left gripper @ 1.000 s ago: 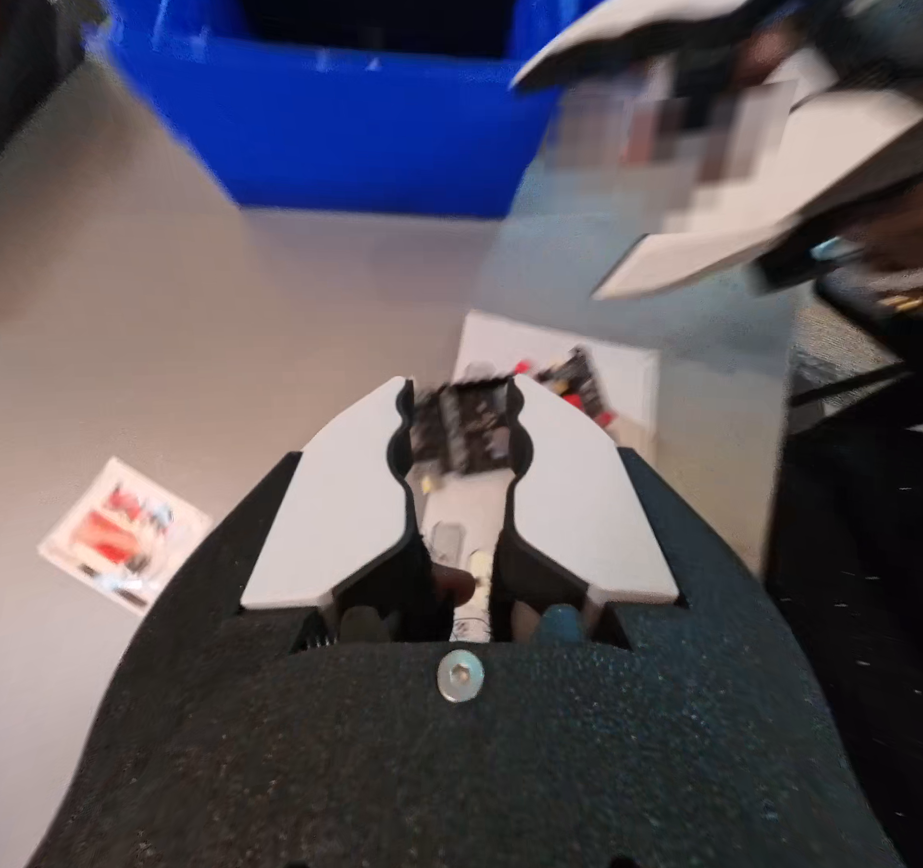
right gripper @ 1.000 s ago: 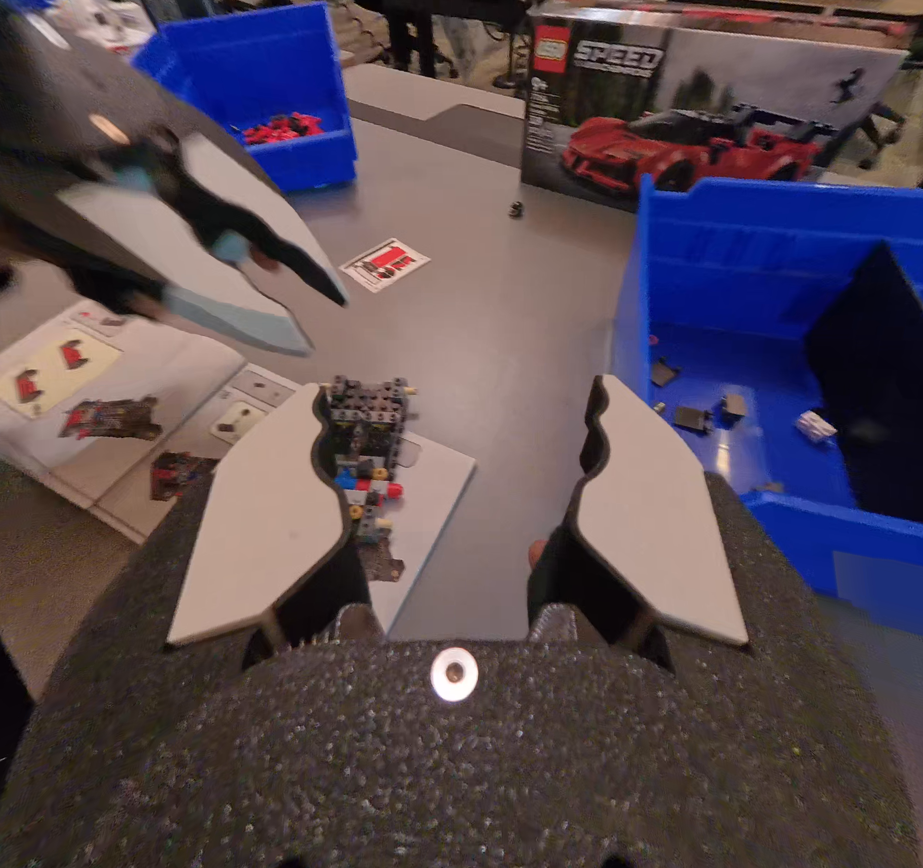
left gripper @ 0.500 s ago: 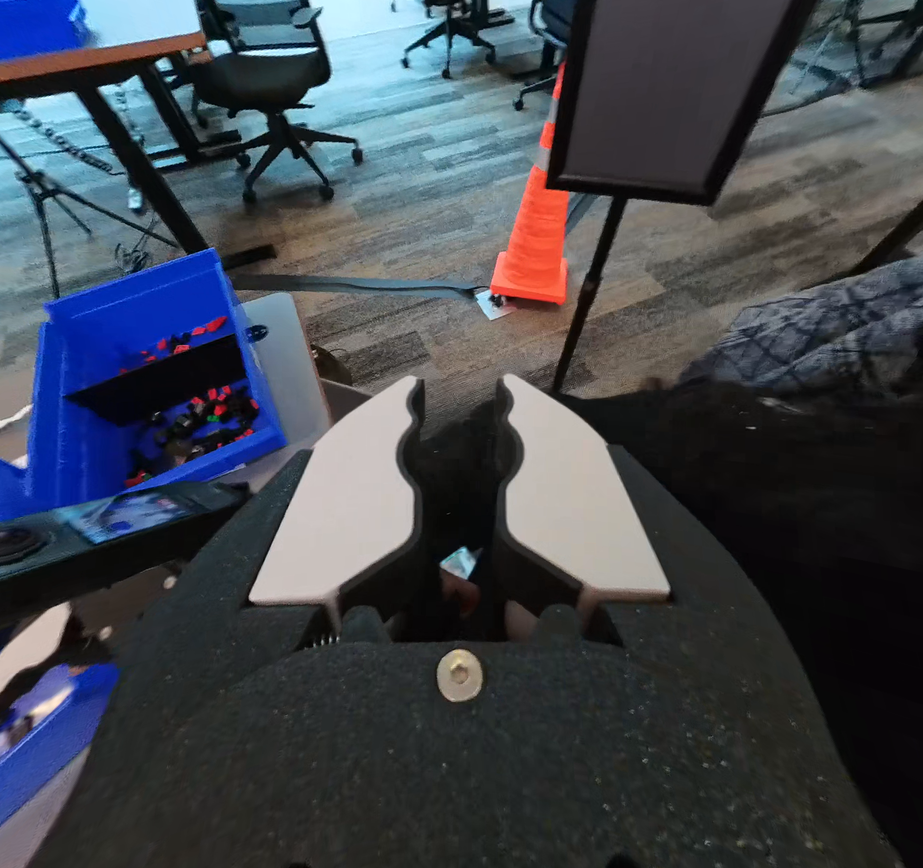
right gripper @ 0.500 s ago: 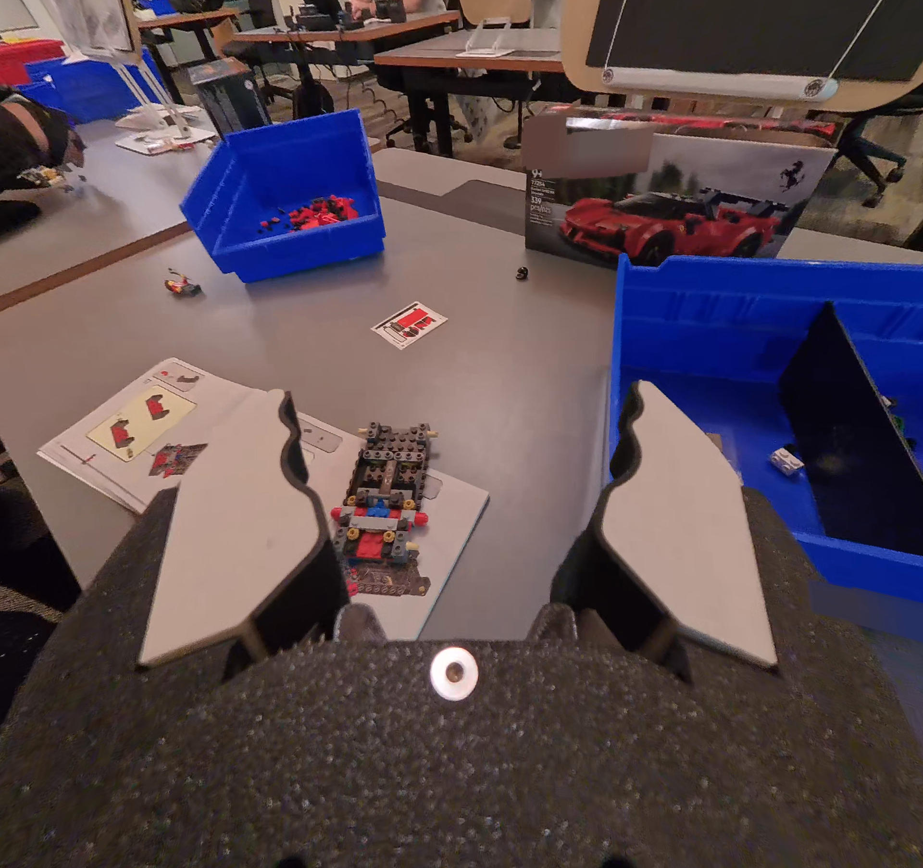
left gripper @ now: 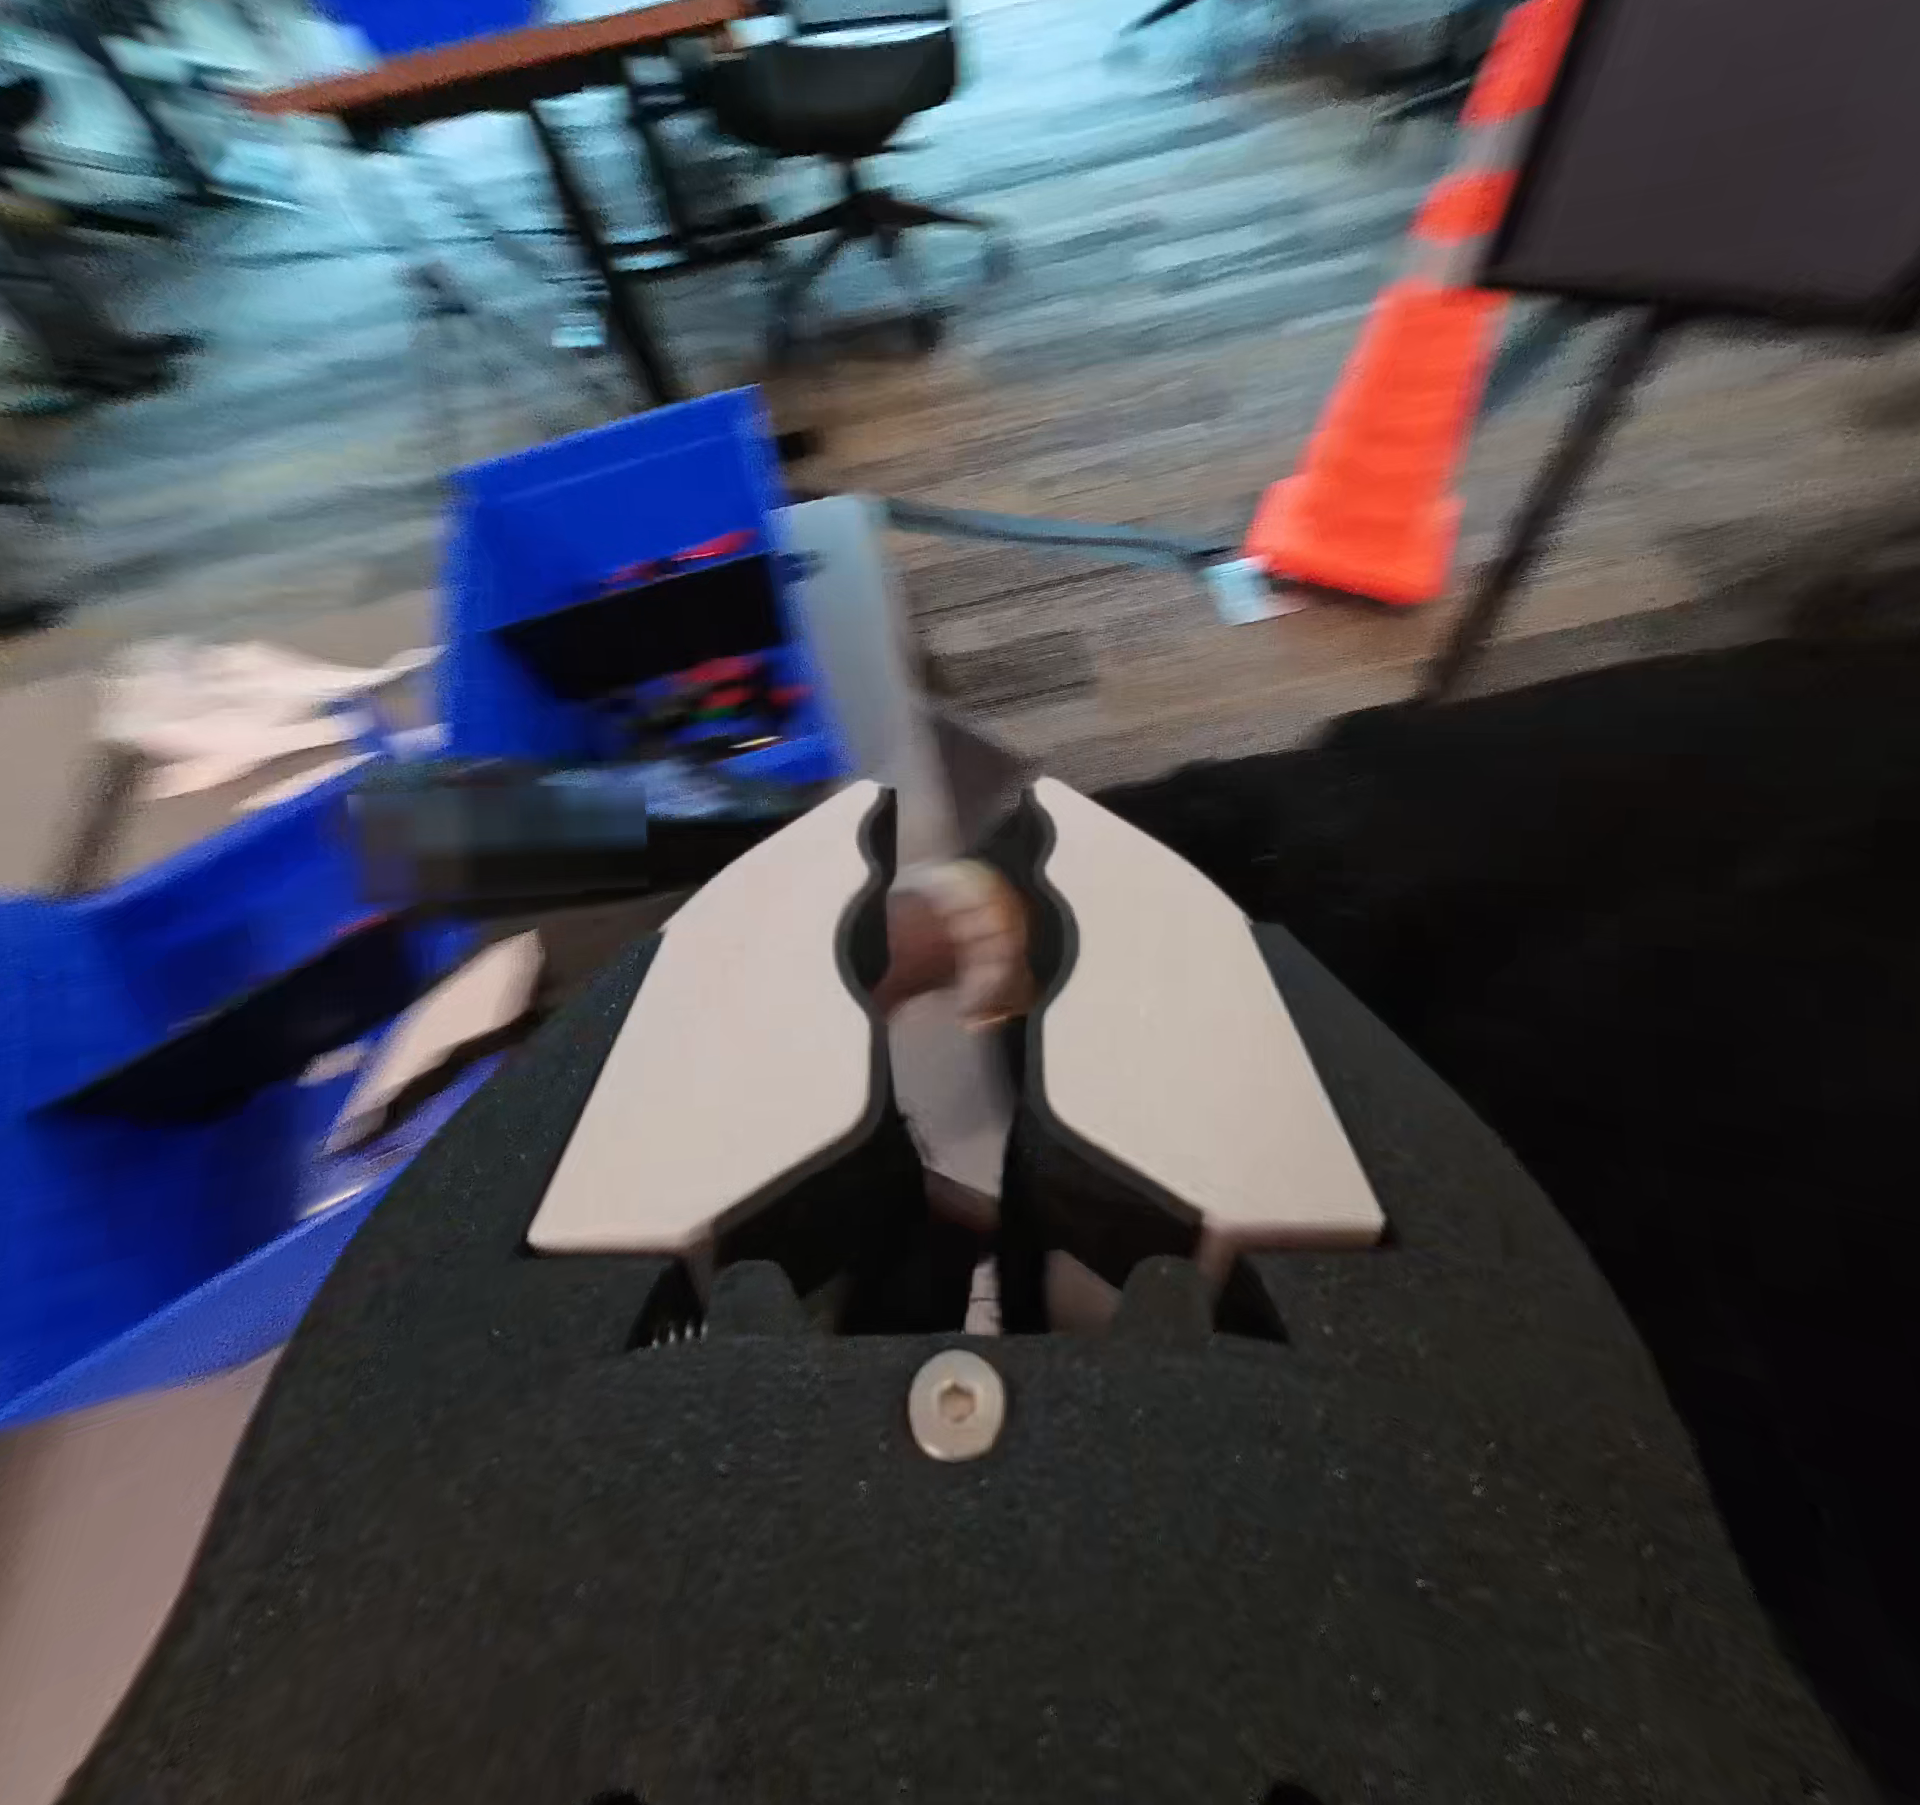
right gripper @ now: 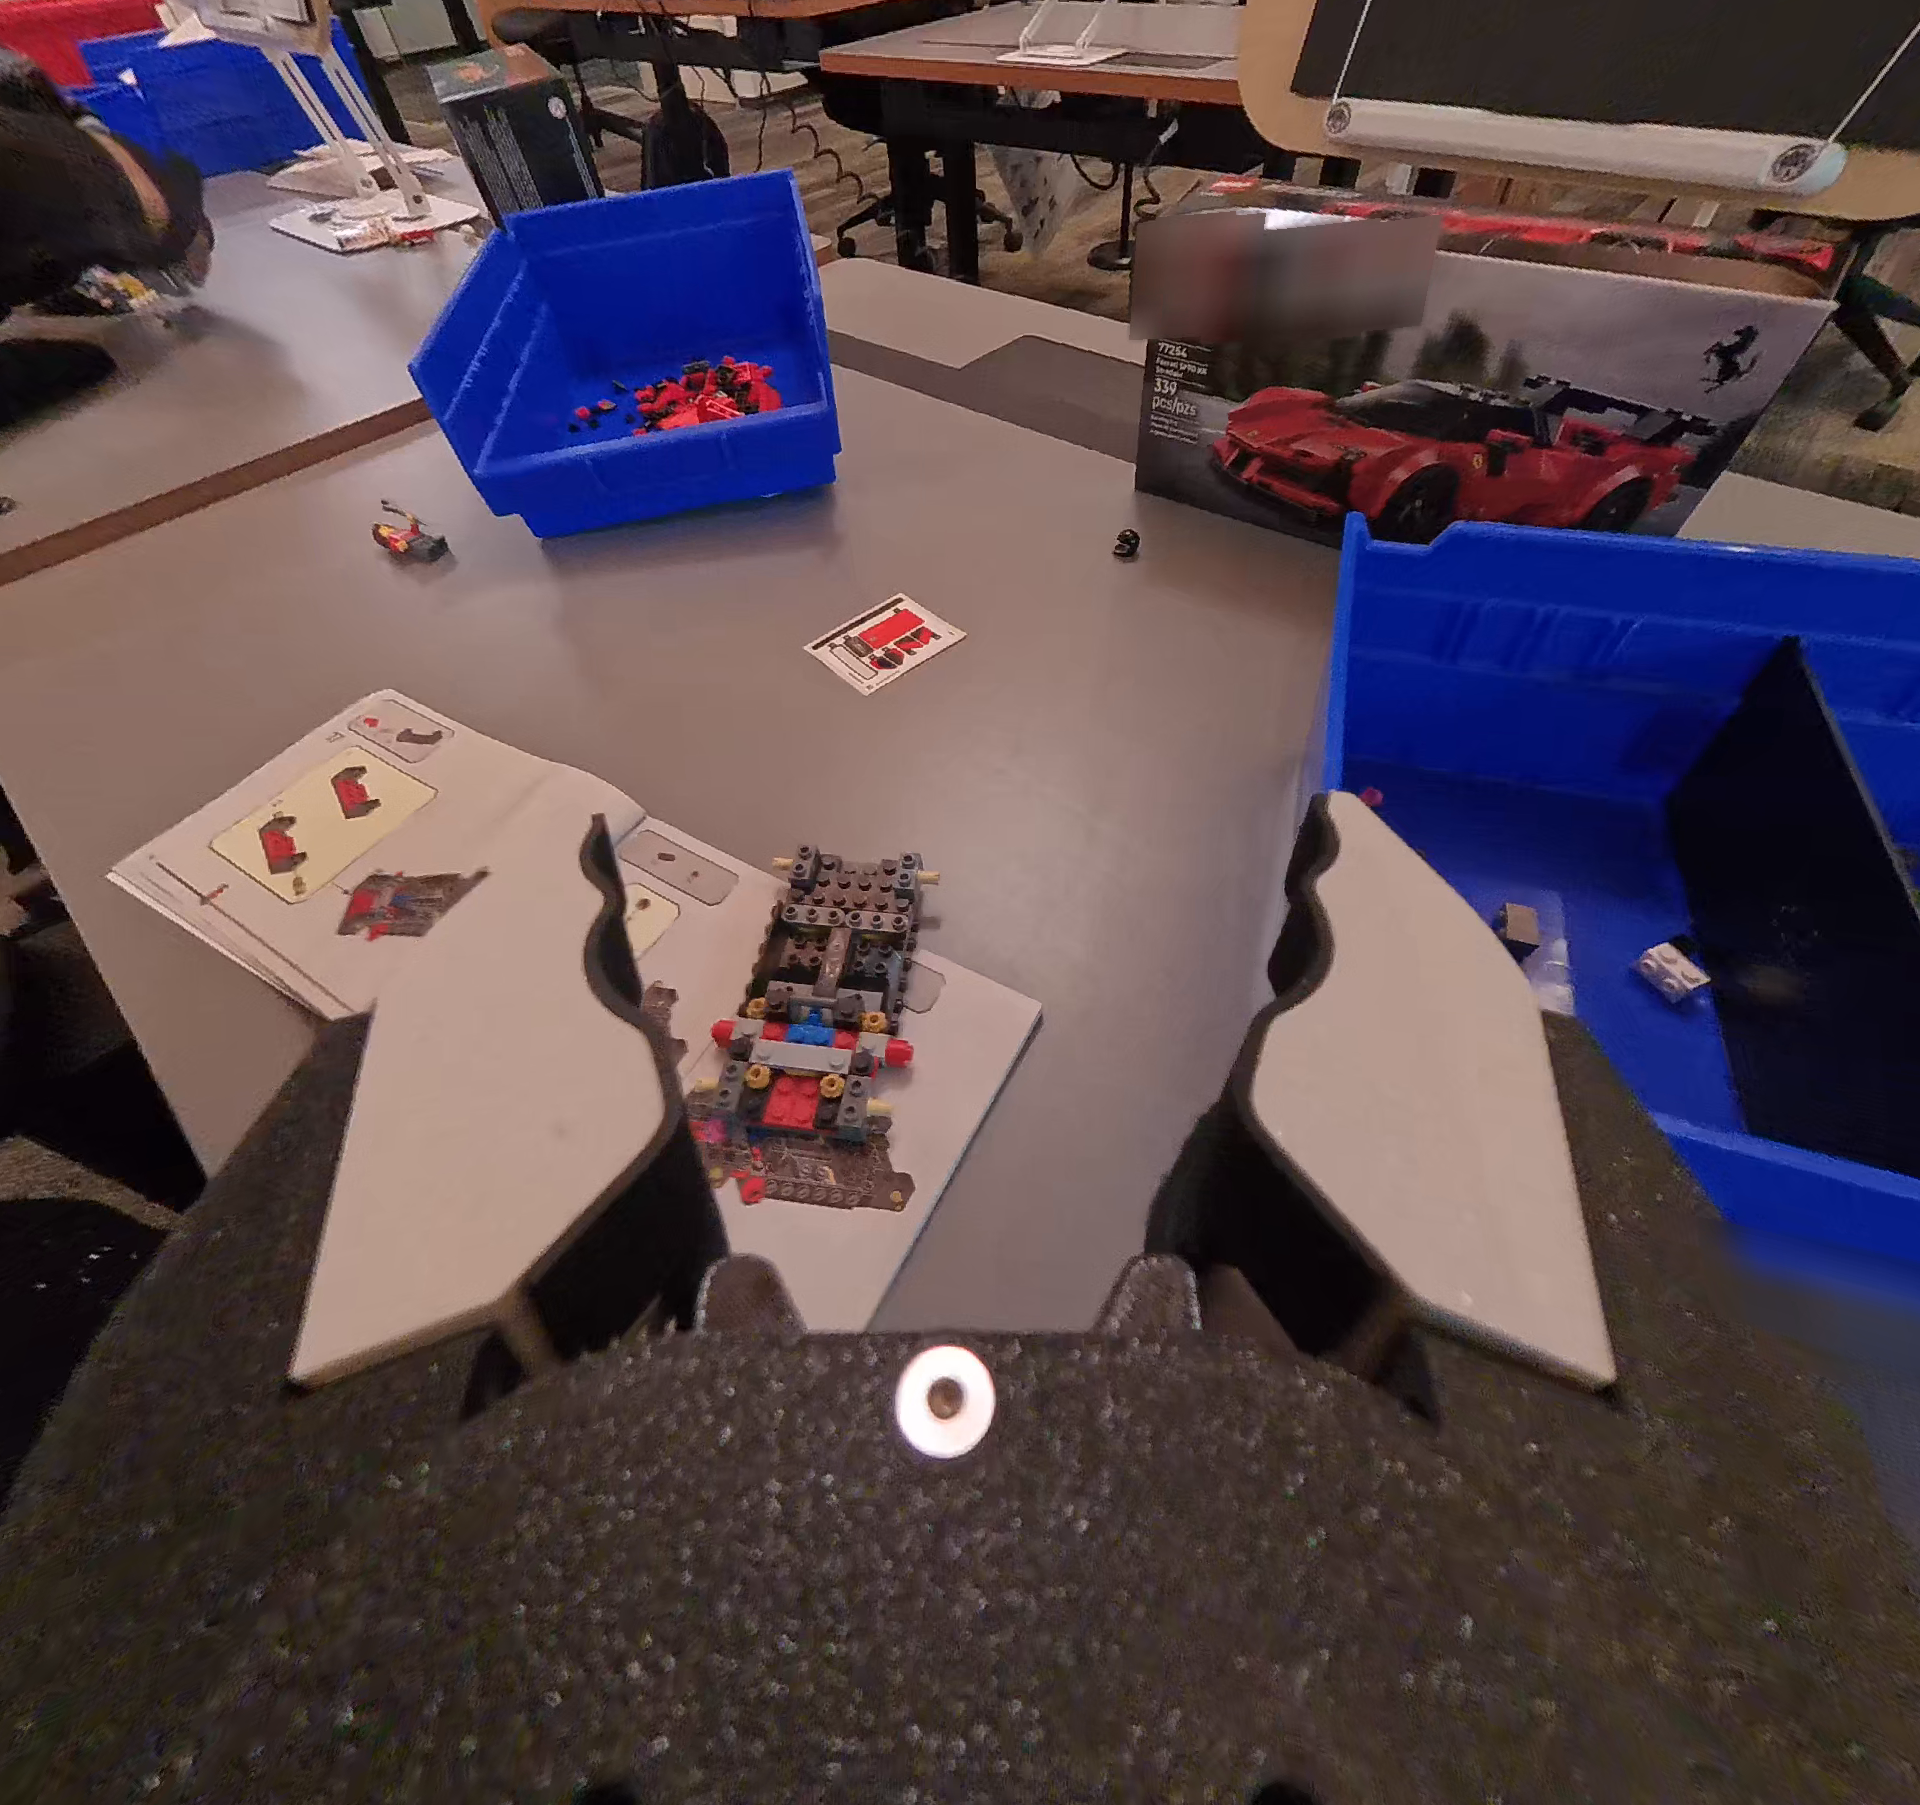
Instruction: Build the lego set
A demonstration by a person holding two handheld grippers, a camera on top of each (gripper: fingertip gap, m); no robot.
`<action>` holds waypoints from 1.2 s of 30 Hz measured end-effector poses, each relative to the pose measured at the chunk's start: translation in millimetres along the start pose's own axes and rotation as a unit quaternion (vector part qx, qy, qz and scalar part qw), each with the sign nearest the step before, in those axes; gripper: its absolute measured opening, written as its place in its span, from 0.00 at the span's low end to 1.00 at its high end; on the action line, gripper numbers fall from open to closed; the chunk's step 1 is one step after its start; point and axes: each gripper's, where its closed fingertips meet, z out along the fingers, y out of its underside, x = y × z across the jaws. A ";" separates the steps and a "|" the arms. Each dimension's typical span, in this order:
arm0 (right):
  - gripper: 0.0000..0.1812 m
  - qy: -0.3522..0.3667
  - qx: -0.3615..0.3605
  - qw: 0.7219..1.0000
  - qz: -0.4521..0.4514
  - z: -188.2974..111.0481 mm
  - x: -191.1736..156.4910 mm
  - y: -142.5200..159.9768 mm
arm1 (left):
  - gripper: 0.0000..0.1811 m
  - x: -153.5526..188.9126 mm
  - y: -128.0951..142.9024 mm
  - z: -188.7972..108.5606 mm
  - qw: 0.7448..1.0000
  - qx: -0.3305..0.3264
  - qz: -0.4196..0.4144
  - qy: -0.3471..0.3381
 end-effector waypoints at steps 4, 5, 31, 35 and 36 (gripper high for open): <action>0.65 0.002 0.017 1.000 -0.026 3.0 9.7 -0.2 | 0.11 -144.6 74.4 -13.8 0.967 -0.101 -0.003 -0.234; 0.65 0.003 0.028 0.999 -0.036 4.2 12.2 -2.2 | 0.12 -170.9 92.4 -21.5 0.951 -0.127 0.001 -0.282; 0.79 0.048 -0.029 0.989 -0.136 15.9 5.7 20.2 | 0.36 -204.7 196.1 -121.5 0.873 -0.035 -0.093 -0.478; 0.74 0.004 -0.122 0.983 -0.134 22.0 -19.1 72.5 | 0.41 -193.3 229.3 -148.1 0.869 -0.014 -0.139 -0.474; 0.74 -0.003 -0.140 0.982 -0.128 23.8 -24.5 86.3 | 0.43 -191.3 234.7 -151.1 0.872 -0.010 -0.146 -0.466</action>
